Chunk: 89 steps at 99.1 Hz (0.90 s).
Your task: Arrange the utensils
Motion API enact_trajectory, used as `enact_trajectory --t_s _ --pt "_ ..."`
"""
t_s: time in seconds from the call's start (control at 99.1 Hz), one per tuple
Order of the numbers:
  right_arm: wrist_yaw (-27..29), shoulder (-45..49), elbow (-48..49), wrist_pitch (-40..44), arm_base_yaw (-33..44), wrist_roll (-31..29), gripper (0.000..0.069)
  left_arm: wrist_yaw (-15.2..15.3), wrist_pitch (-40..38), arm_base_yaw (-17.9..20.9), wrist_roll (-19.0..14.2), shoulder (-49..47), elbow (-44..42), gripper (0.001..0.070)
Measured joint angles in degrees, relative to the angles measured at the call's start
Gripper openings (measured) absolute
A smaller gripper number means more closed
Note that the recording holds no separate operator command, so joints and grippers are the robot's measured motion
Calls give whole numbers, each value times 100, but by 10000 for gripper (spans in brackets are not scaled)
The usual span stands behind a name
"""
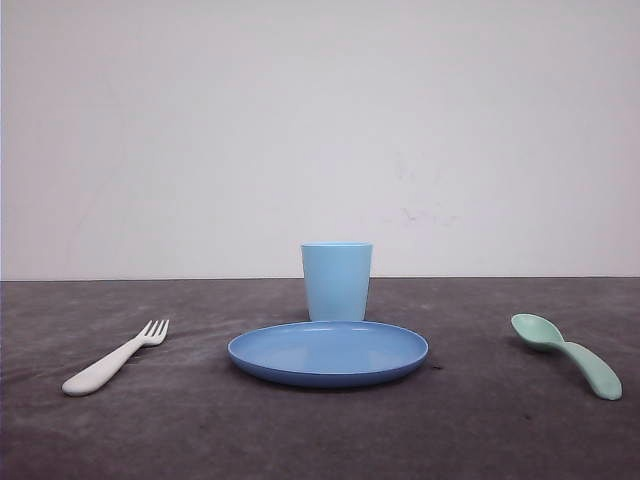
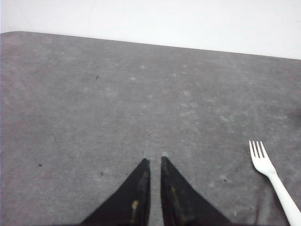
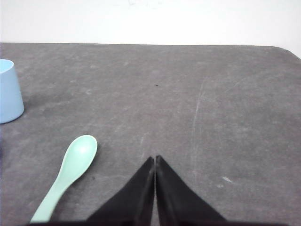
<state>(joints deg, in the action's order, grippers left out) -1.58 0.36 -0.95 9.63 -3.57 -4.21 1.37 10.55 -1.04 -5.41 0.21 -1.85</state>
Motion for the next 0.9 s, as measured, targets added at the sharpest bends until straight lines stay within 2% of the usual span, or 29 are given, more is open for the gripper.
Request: enact_trajectory --t_s 0.131,0.283,0.424,0.535,0.666,0.767,0.898 --pt "-142 0 4 -188 0 -232 4 -39 -164 0 -225 2 0 14" --pt "-295 2 -210 -321 0 -916 4 -479 -944 0 -778 4 -39 14" --pt "-595 111 -1113 -90 0 -1399 4 -791 -1132 0 -1377 74 -619 14" --pt "-597 452 -2079 321 0 -1471 4 -1043 -905 0 -1541 269 -1421 14" --pt "-595 1121 -3237 1073 0 -1373 4 -1169 59 0 -1449 841 -2500 14" --pt "-592 1707 -4057 1676 0 -1156 4 -1281 789 0 -1091 1394 -3285 14" --pt "-592 2498 -4833 2400 0 -859 4 -1322 1373 0 -566 2153 -4144 14"
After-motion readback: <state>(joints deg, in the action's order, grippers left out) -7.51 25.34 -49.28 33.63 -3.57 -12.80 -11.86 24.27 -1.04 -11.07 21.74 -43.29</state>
